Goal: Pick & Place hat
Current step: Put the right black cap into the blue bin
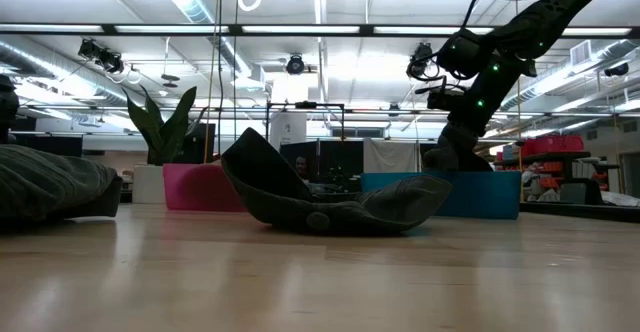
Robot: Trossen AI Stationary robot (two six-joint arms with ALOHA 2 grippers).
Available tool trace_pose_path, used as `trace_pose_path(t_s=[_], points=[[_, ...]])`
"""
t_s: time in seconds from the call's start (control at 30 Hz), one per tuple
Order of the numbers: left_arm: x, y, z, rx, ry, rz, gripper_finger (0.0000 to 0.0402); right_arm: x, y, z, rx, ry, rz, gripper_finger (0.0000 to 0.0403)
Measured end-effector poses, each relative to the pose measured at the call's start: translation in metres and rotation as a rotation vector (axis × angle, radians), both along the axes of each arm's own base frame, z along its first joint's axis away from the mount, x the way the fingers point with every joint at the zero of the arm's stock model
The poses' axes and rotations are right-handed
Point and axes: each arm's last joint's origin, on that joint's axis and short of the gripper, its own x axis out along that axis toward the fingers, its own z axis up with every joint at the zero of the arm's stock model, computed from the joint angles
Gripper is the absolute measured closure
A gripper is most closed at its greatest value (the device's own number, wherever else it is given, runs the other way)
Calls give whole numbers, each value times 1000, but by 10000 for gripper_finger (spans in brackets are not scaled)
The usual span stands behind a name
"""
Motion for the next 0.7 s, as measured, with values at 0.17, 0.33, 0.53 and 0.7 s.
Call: trace_pose_path(t_s=[0.17, 0.33, 0.53, 0.7], points=[[0, 0, 0, 1, 0, 0, 220, -2, 2, -2, 71, -53, -86, 354], [0, 0, 0, 1, 1, 0, 220, -4, 6, -6, 208, -114, -131, 315], [0, 0, 0, 2, 3, -6, 220, -9, 10, -8, 320, -160, -283, 245], [1, -1, 0, 5, 3, -34, 220, -13, 13, -6, 389, -104, -352, 177]])
